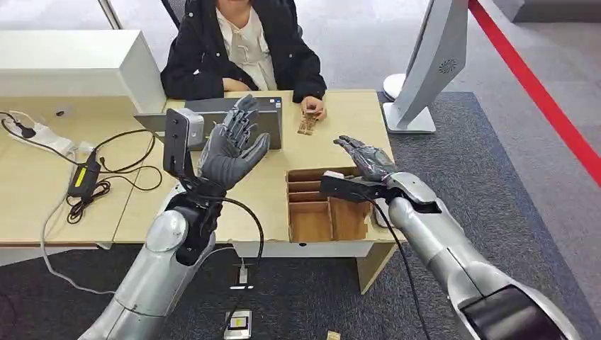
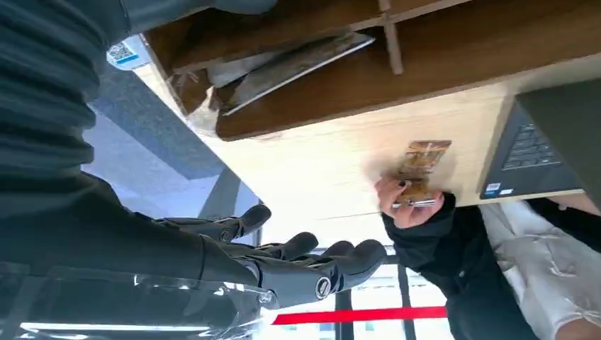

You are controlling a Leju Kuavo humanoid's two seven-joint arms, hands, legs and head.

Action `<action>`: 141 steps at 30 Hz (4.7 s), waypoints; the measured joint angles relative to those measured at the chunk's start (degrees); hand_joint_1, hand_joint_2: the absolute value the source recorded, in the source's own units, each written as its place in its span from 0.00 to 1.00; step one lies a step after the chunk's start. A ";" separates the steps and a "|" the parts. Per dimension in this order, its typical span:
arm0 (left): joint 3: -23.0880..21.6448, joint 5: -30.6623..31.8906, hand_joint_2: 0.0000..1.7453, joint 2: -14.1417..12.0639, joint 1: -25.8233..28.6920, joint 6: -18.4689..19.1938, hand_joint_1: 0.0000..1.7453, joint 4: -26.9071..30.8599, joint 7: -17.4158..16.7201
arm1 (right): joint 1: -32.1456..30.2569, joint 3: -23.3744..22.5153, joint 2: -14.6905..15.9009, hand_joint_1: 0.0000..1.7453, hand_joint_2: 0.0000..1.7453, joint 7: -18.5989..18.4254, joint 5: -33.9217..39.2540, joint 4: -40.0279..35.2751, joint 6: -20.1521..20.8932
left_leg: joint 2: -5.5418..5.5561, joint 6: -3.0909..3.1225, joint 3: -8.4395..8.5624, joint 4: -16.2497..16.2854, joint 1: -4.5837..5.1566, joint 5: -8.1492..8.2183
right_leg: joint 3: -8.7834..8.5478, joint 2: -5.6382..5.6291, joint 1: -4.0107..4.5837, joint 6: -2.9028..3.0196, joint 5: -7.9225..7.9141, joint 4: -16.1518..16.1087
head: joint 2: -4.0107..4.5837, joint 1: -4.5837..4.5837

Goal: Pass the card to the sensor for recognition and then transmit it.

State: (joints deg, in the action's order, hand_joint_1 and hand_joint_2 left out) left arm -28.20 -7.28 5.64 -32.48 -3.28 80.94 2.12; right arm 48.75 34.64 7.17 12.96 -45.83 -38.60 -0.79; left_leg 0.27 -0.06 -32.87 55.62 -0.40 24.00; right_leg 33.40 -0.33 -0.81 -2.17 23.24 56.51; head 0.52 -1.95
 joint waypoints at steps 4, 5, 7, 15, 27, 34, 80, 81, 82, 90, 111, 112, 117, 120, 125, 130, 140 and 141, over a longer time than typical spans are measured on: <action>0.00 0.00 1.00 -0.02 0.02 0.02 0.00 0.00 0.00 | 0.24 0.00 0.92 0.00 1.00 0.00 0.04 0.52 -0.02 | 0.00 0.00 0.01 0.00 0.00 0.00 | 0.00 0.00 0.00 0.00 0.00 0.00 | 0.00 0.00; 0.00 0.00 1.00 -0.02 0.03 0.02 0.00 0.00 0.00 | 0.30 0.00 1.07 0.00 1.00 0.00 0.04 0.66 -0.02 | 0.00 0.00 0.00 0.00 0.00 0.00 | 0.00 0.00 0.00 0.00 0.00 0.00 | 0.00 0.00; 0.00 -0.02 1.00 -0.02 0.07 0.02 0.00 0.00 0.00 | 0.30 0.00 1.31 0.00 1.00 0.00 0.04 0.68 -0.07 | 0.00 0.00 0.00 0.00 0.00 0.00 | 0.00 0.00 0.00 0.00 0.00 0.00 | 0.00 0.00; -0.04 0.02 1.00 -0.02 0.18 -0.37 0.00 0.00 0.59 | 0.27 0.00 1.57 1.00 1.00 0.02 0.07 1.03 -0.35 | -0.01 0.00 0.01 0.00 -0.01 0.00 | 0.01 0.00 0.01 0.00 0.00 0.00 | 0.00 0.00; -0.04 -0.17 1.00 -0.02 0.23 -0.37 0.00 -0.02 0.96 | 0.37 0.00 1.38 1.00 1.00 0.44 -0.13 1.70 -0.33 | -0.01 0.00 0.01 0.00 0.00 0.00 | 0.00 0.00 0.00 0.00 0.00 0.00 | 0.00 0.00; -0.04 -0.17 1.00 -0.02 0.23 -0.17 0.00 -0.02 0.98 | 0.38 0.00 0.89 0.91 1.00 0.50 -0.24 1.73 -0.37 | -0.01 0.00 0.01 0.00 0.00 0.00 | 0.01 0.00 0.01 0.00 0.00 0.00 | 0.00 0.00; -0.13 -0.33 1.00 0.04 0.19 0.28 0.00 -0.02 0.87 | 0.76 -0.92 0.06 0.00 1.00 -1.11 1.42 3.56 -5.25 | -0.02 0.00 0.03 0.01 0.00 -0.01 | 0.01 -0.01 0.00 0.00 -0.01 -0.01 | 0.00 0.00; -0.13 -0.33 1.00 0.04 0.19 0.28 0.00 -0.02 0.87 | 0.72 -0.96 0.11 0.00 1.00 -1.11 1.48 3.52 -5.29 | -0.02 0.00 0.03 0.01 0.00 -0.01 | 0.01 -0.01 0.00 0.00 -0.01 -0.01 | 0.00 0.00; -0.15 -0.35 1.00 0.04 0.19 0.28 0.00 -0.02 0.87 | 0.69 -0.98 0.13 0.00 1.00 -1.12 1.62 3.52 -5.29 | -0.02 0.00 0.03 0.01 0.00 -0.01 | 0.01 -0.01 0.00 0.00 -0.01 -0.01 | 0.00 0.00; -0.31 -0.35 1.00 0.18 0.19 0.31 0.00 -0.02 0.79 | 0.23 -1.35 0.37 0.00 1.00 -1.68 1.81 3.34 -5.53 | -0.02 0.00 0.03 0.01 0.00 -0.01 | 0.01 -0.01 0.00 0.00 0.00 0.00 | 0.00 0.00; -0.68 -0.81 1.00 0.54 0.15 0.35 0.00 -0.50 2.16 | -1.91 -5.27 1.00 0.00 1.00 4.15 8.28 -3.94 -16.15 | -0.03 0.00 0.04 0.01 0.00 -0.01 | 0.01 -0.02 0.00 0.00 -0.01 -0.01 | 0.00 0.00; -0.68 -0.87 1.00 0.55 0.16 0.35 0.00 -0.61 2.25 | -2.01 -5.27 1.00 0.00 1.00 4.28 8.44 -3.96 -16.42 | -0.03 0.00 0.03 0.01 0.00 -0.01 | 0.01 -0.02 0.00 0.00 -0.01 -0.01 | 0.00 0.00; -0.68 -0.94 1.00 0.63 0.14 0.33 0.00 -1.11 2.88 | -2.33 -5.64 1.03 0.00 1.00 6.36 11.23 -4.87 -17.20 | -0.03 0.00 0.03 0.01 0.01 -0.01 | 0.00 -0.02 -0.01 0.00 -0.01 -0.01 | 0.00 0.00; -0.68 -0.94 1.00 0.79 0.09 0.24 0.00 -1.49 3.34 | -2.56 -5.75 1.05 0.00 1.00 6.71 13.79 -6.71 -14.57 | -0.03 0.00 0.04 0.01 0.01 -0.01 | 0.01 -0.02 -0.01 0.00 -0.01 -0.01 | 0.00 0.02; -0.68 -0.98 1.00 1.18 0.08 0.22 0.00 -2.10 3.93 | -3.38 -5.70 1.27 0.00 1.00 5.29 15.61 -11.06 -9.11 | -0.03 0.00 0.04 0.01 0.00 -0.01 | 0.01 -0.02 0.00 0.00 -0.01 -0.01 | 0.00 0.00; -0.66 -1.38 1.00 1.44 0.03 0.24 0.00 -2.32 4.42 | -4.63 -5.05 2.23 0.00 1.00 3.67 15.45 -14.99 -1.64 | -0.03 0.00 0.03 0.01 0.00 -0.01 | 0.00 -0.02 0.00 0.00 -0.01 -0.01 | 0.00 0.00; -0.63 -0.94 1.00 1.44 0.04 0.22 0.00 -2.25 4.02 | -6.64 -3.45 2.69 0.00 1.00 4.94 10.14 -15.13 -0.90 | -0.01 0.00 0.02 0.00 0.00 0.00 | -0.01 -0.02 0.00 0.00 -0.01 -0.01 | 0.00 0.00; -0.63 -0.92 1.00 1.44 0.06 0.20 0.00 -2.25 3.98 | -6.73 -3.28 2.64 0.00 1.00 5.05 9.75 -14.93 -0.88 | -0.01 0.00 0.02 0.00 0.00 0.00 | -0.01 -0.02 0.00 0.00 -0.01 0.00 | 0.00 0.00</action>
State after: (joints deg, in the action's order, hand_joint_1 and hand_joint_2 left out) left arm -28.83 -8.20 7.08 -32.42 -3.08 78.69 6.10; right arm 42.02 31.36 9.81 18.01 -36.08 -53.53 -1.66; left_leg 0.26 -0.06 -32.85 55.62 -0.40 23.99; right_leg 33.40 -0.35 -0.81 -2.17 23.24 56.51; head 0.52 -1.95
